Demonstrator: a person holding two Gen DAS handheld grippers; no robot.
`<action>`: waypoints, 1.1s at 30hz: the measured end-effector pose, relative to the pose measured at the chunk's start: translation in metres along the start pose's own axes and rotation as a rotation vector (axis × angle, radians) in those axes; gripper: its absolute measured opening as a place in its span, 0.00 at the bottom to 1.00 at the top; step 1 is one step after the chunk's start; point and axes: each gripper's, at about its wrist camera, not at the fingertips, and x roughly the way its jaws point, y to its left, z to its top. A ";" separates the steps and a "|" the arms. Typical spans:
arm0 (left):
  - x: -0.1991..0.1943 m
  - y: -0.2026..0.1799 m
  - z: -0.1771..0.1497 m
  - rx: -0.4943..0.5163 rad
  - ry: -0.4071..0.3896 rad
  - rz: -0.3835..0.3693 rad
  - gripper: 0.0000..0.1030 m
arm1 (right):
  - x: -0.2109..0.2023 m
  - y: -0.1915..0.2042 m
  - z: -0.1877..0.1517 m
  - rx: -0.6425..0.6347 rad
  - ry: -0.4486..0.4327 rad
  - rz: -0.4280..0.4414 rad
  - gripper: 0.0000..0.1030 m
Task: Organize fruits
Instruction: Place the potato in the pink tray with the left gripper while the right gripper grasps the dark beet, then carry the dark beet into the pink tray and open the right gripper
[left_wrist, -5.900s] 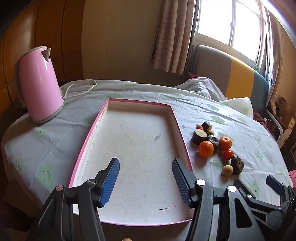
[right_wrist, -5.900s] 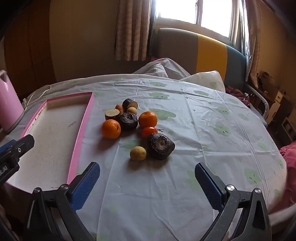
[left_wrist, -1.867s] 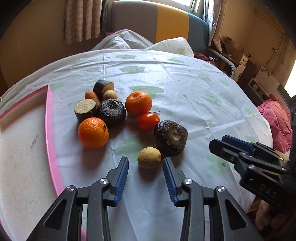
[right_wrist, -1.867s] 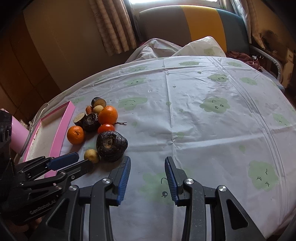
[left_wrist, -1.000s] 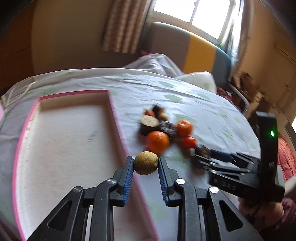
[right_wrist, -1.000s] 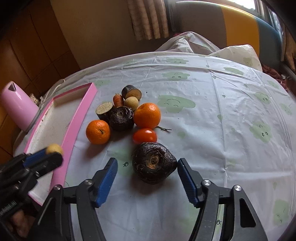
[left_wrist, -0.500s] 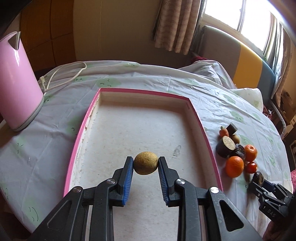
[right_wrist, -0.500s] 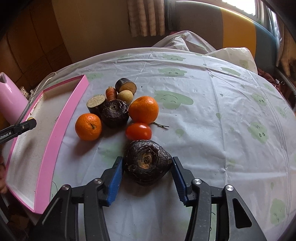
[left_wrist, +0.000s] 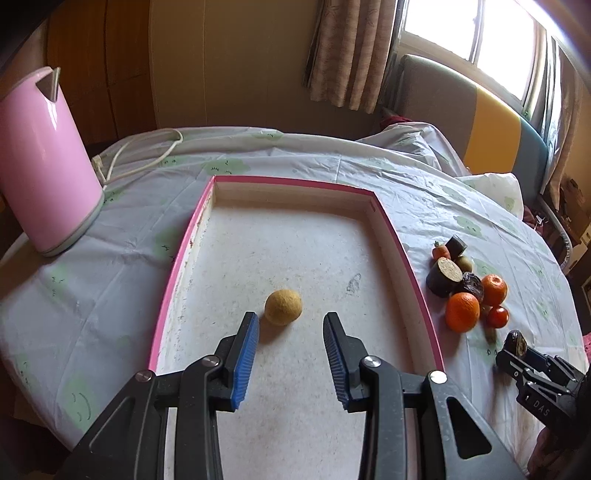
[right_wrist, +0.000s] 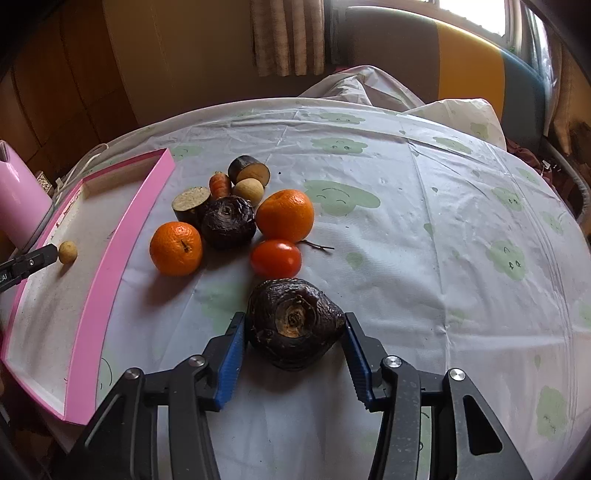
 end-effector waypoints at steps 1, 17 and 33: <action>-0.004 -0.001 -0.002 0.009 -0.011 0.007 0.35 | -0.002 -0.001 -0.002 0.003 -0.001 0.002 0.50; -0.048 0.012 -0.010 0.013 -0.139 0.026 0.35 | -0.040 0.052 -0.004 -0.058 -0.065 0.189 0.49; -0.049 0.034 -0.018 -0.037 -0.132 0.030 0.35 | -0.013 0.155 0.018 -0.239 0.004 0.280 0.56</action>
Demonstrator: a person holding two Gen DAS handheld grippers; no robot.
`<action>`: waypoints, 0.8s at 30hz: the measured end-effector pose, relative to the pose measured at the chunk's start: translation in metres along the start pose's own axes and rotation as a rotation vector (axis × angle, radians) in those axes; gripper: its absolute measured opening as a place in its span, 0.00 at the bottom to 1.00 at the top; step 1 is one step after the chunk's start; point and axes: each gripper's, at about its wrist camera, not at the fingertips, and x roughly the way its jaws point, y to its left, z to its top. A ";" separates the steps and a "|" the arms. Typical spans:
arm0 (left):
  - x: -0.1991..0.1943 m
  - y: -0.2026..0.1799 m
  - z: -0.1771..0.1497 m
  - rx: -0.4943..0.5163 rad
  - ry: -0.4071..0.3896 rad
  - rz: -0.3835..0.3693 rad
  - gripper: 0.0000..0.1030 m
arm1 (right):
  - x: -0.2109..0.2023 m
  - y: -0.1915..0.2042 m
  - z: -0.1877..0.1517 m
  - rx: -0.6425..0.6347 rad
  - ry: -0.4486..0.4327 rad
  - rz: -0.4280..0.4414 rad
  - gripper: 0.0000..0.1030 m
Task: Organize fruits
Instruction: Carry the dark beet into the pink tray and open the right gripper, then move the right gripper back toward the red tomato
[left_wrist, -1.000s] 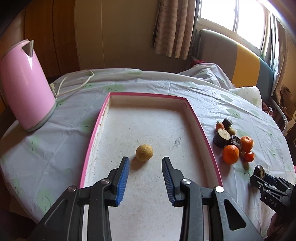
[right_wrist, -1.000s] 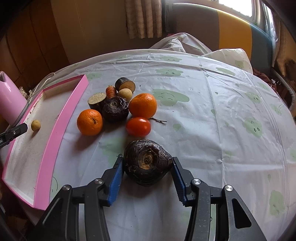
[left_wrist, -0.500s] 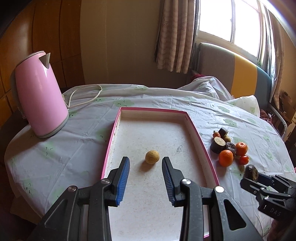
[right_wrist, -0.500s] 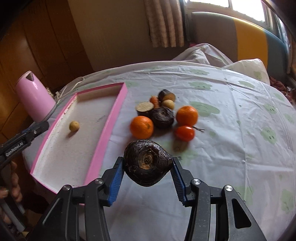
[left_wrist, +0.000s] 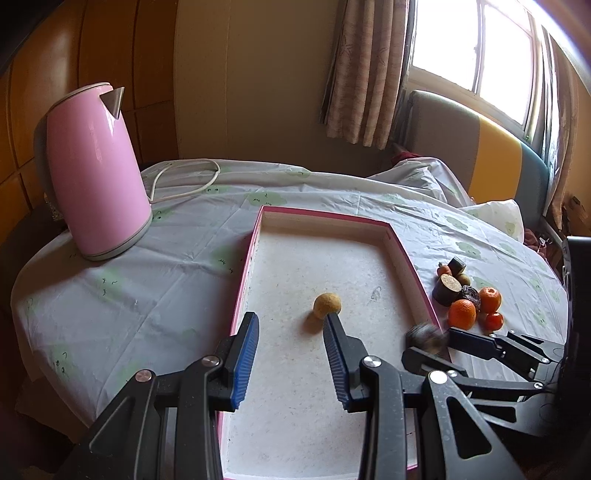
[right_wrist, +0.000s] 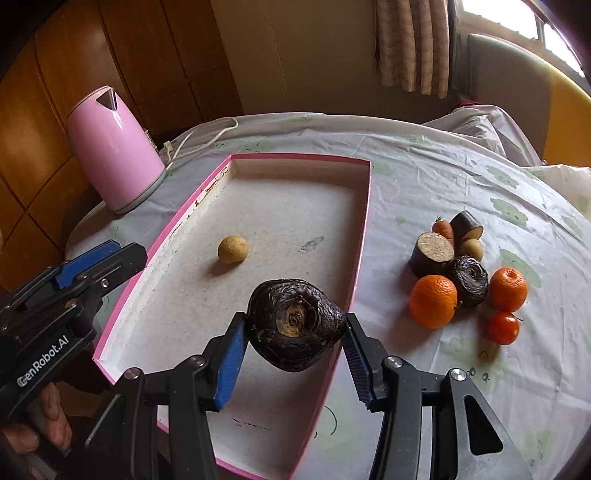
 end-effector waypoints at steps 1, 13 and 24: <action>0.000 0.000 -0.001 0.001 0.001 0.000 0.35 | 0.000 0.001 -0.001 0.003 -0.002 0.010 0.58; 0.002 -0.011 -0.003 0.021 0.009 -0.018 0.35 | -0.036 -0.025 -0.023 0.092 -0.093 -0.094 0.62; 0.001 -0.036 -0.010 0.073 0.031 -0.085 0.35 | -0.057 -0.078 -0.044 0.242 -0.118 -0.205 0.62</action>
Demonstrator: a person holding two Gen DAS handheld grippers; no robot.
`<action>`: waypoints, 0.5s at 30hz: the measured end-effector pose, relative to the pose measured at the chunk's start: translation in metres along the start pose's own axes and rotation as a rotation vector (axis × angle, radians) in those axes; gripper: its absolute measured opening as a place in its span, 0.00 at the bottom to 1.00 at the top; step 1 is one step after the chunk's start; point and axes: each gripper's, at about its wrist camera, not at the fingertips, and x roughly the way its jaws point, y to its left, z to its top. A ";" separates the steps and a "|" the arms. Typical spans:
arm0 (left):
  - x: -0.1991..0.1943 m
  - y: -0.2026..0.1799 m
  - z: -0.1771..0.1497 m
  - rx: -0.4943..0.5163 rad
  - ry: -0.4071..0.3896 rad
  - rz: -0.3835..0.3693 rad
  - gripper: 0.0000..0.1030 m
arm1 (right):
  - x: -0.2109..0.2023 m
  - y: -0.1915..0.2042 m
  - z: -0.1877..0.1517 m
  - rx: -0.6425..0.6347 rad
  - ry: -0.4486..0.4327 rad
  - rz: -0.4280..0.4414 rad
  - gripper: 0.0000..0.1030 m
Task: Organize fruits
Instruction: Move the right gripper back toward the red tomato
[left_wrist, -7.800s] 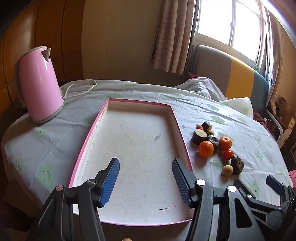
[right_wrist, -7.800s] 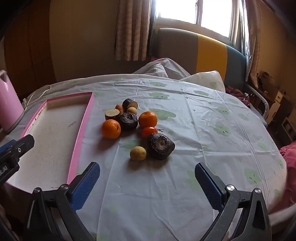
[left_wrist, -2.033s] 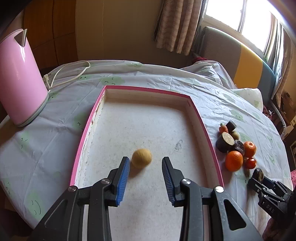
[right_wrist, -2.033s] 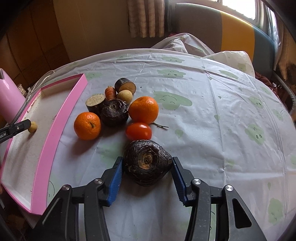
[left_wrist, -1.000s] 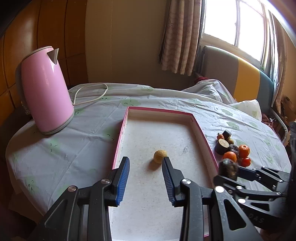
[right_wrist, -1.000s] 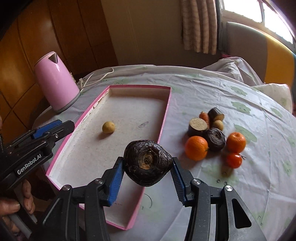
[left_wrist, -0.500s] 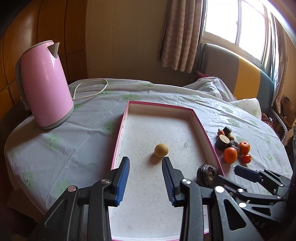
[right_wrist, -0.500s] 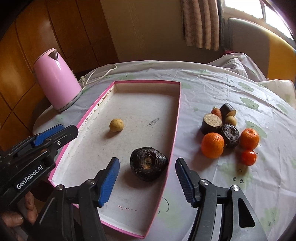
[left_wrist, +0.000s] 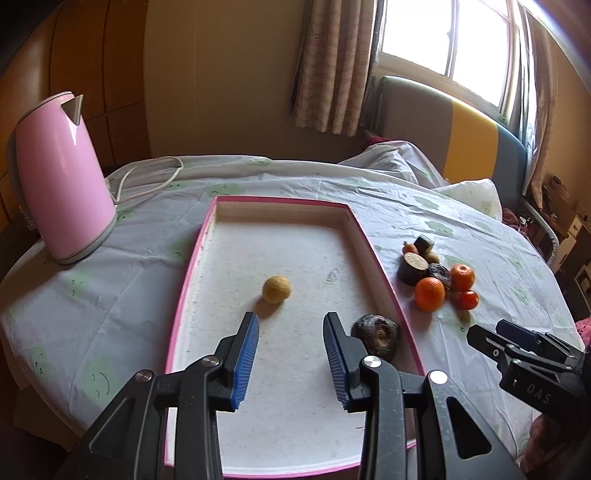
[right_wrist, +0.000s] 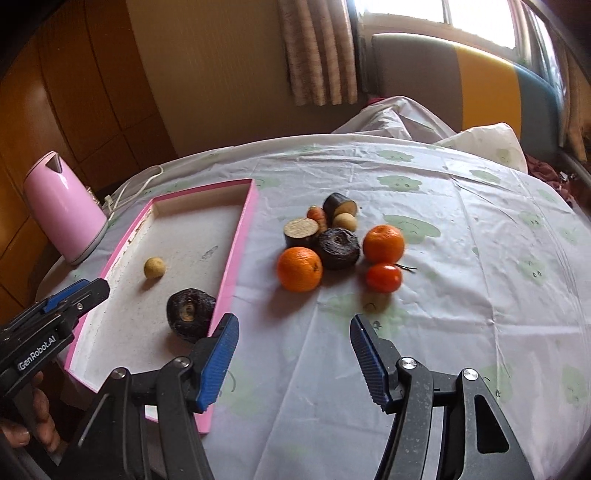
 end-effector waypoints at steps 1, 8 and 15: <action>0.000 -0.003 -0.001 0.006 0.000 -0.005 0.35 | 0.000 -0.005 -0.002 0.011 0.002 -0.012 0.62; -0.001 -0.022 -0.006 0.057 0.011 -0.072 0.35 | -0.001 -0.036 -0.007 0.076 0.003 -0.077 0.50; -0.004 -0.039 -0.007 0.088 0.019 -0.133 0.35 | 0.001 -0.049 -0.009 0.098 0.011 -0.092 0.41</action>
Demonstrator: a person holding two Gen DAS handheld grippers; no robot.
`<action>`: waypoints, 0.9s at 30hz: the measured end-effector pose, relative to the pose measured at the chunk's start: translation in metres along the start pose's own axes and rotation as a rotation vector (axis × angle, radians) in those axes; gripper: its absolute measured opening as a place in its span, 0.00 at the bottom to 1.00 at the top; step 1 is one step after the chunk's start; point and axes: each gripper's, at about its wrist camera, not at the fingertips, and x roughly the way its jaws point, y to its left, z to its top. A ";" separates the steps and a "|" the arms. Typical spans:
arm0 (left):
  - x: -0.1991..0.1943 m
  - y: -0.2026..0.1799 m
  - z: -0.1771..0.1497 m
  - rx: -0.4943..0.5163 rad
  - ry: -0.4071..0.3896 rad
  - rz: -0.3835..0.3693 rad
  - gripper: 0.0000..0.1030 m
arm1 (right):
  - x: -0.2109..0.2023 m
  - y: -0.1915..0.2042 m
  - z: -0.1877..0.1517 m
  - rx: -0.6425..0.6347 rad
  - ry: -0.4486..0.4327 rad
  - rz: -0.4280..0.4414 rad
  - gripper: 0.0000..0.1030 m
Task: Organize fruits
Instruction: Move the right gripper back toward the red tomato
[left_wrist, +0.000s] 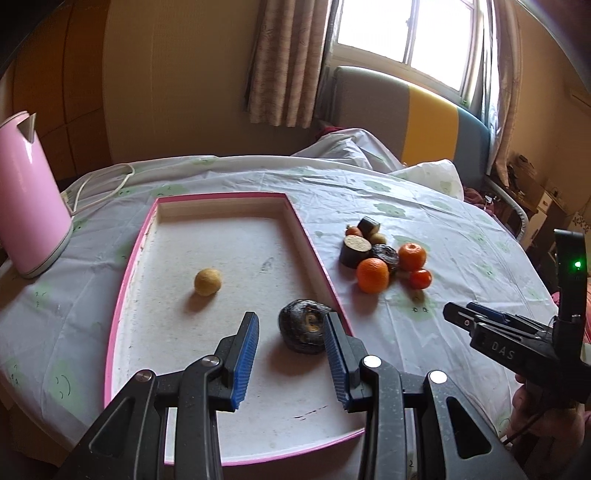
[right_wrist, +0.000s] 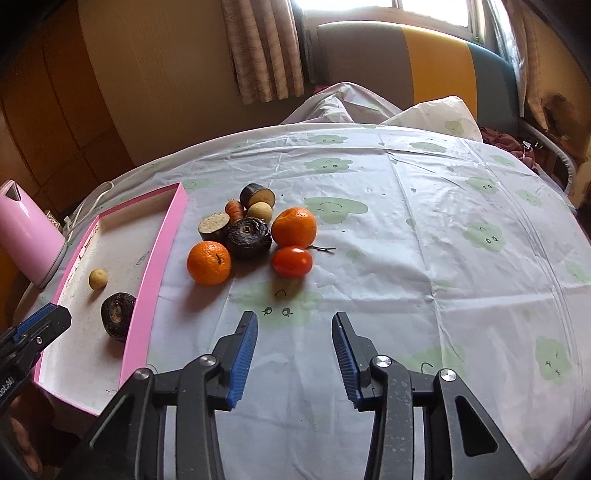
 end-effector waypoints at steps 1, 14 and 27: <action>0.001 -0.003 0.001 0.006 0.003 -0.012 0.35 | 0.001 -0.001 0.000 0.002 0.004 0.005 0.41; 0.009 -0.033 -0.002 0.101 0.019 -0.107 0.35 | 0.030 -0.010 0.028 0.007 0.011 0.031 0.42; 0.028 -0.039 0.016 0.118 0.051 -0.152 0.35 | 0.058 -0.002 0.039 -0.046 0.035 0.032 0.30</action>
